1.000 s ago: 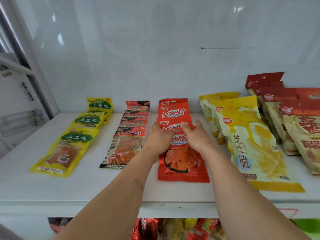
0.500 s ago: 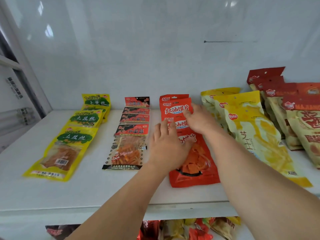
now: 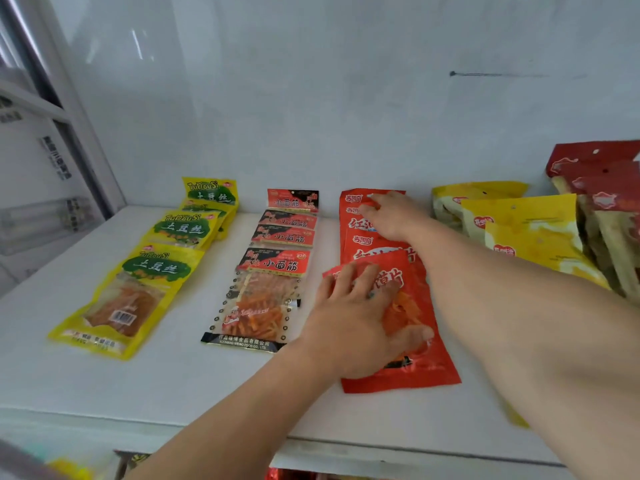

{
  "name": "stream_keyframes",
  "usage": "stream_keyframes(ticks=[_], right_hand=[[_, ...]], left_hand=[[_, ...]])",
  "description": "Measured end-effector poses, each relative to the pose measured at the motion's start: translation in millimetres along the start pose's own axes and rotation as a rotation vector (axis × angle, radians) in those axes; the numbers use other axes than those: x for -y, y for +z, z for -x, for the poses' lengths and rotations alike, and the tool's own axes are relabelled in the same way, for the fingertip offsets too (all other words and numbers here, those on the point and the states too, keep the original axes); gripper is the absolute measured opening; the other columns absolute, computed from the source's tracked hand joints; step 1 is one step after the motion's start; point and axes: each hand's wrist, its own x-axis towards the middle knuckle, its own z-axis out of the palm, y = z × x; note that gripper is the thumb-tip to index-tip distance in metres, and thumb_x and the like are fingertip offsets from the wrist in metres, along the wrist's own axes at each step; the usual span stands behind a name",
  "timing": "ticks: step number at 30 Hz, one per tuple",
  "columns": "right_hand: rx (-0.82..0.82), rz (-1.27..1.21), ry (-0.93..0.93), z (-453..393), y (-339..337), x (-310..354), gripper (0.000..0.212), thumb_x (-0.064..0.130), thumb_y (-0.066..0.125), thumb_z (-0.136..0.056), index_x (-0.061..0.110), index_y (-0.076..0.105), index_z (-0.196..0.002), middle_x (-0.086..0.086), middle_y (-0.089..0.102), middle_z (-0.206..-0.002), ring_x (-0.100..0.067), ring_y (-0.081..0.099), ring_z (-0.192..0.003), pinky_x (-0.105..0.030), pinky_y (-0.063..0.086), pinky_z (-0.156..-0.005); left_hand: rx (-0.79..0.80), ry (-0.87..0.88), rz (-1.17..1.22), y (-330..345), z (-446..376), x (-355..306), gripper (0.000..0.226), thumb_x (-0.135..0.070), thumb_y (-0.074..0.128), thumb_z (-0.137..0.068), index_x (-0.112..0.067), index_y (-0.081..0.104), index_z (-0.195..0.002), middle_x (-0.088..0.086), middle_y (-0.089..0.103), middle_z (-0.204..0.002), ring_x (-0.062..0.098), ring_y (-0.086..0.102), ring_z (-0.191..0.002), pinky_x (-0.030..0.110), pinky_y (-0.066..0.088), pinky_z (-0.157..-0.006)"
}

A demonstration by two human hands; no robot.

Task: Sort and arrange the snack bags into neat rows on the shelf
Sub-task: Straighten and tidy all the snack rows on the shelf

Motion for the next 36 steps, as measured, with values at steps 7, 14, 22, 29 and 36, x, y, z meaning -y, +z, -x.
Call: stream_keyframes(ticks=[7,14,22,29,36], right_hand=[[-0.006,-0.235,0.047,-9.8,15.5,-4.3,0.075,0.073,0.019,-0.089,0.025,0.056,-0.134,-0.006,0.064,-0.128,-0.030,0.063,-0.110,-0.051,0.046,-0.100],[-0.247,-0.313,0.141,20.0,0.0,-16.5,0.050,0.045,0.014,-0.102,0.017,0.043,-0.131,-0.013,0.061,-0.120,-0.033,0.059,-0.110,-0.045,0.049,-0.089],[-0.213,-0.701,0.208,48.2,37.4,-31.7,0.083,0.078,0.017,-0.087,0.018,0.060,-0.125,-0.003,0.063,-0.123,-0.023,0.059,-0.114,-0.037,0.045,-0.094],[-0.106,-0.849,0.124,50.1,27.3,-25.9,0.064,0.082,0.030,-0.085,0.034,0.051,-0.122,0.003,0.067,-0.119,-0.018,0.067,-0.104,-0.044,0.052,-0.096],[-0.091,-0.414,0.094,12.1,27.8,-20.7,0.072,0.067,0.022,-0.097,0.024,0.025,-0.155,-0.002,0.022,-0.163,-0.024,0.026,-0.148,-0.054,0.025,-0.117]], left_hand=[[0.018,0.088,-0.134,-2.9,-15.0,6.3,0.088,-0.088,0.022,-0.081,-0.042,0.014,-0.156,-0.003,0.002,-0.168,0.025,-0.007,-0.154,0.052,-0.002,-0.123],[-0.117,-0.265,0.123,-0.9,-18.3,3.7,0.088,-0.081,0.025,-0.087,-0.030,0.011,-0.158,0.003,0.004,-0.167,0.030,-0.007,-0.153,0.050,-0.001,-0.122],[-0.079,-0.188,0.158,-0.8,-24.4,-2.6,0.085,-0.073,0.039,-0.091,-0.025,0.017,-0.158,0.004,0.006,-0.166,0.028,-0.001,-0.153,0.047,0.009,-0.122],[-0.068,-0.130,0.128,-4.3,-35.5,2.7,0.083,-0.071,0.037,-0.093,-0.024,0.017,-0.158,0.002,0.011,-0.166,0.026,-0.002,-0.153,0.045,0.005,-0.123],[-0.014,-0.096,0.102,0.8,-41.8,6.4,0.072,-0.071,0.031,-0.095,-0.034,0.021,-0.157,0.002,0.011,-0.167,0.028,-0.003,-0.154,0.047,0.004,-0.123]])
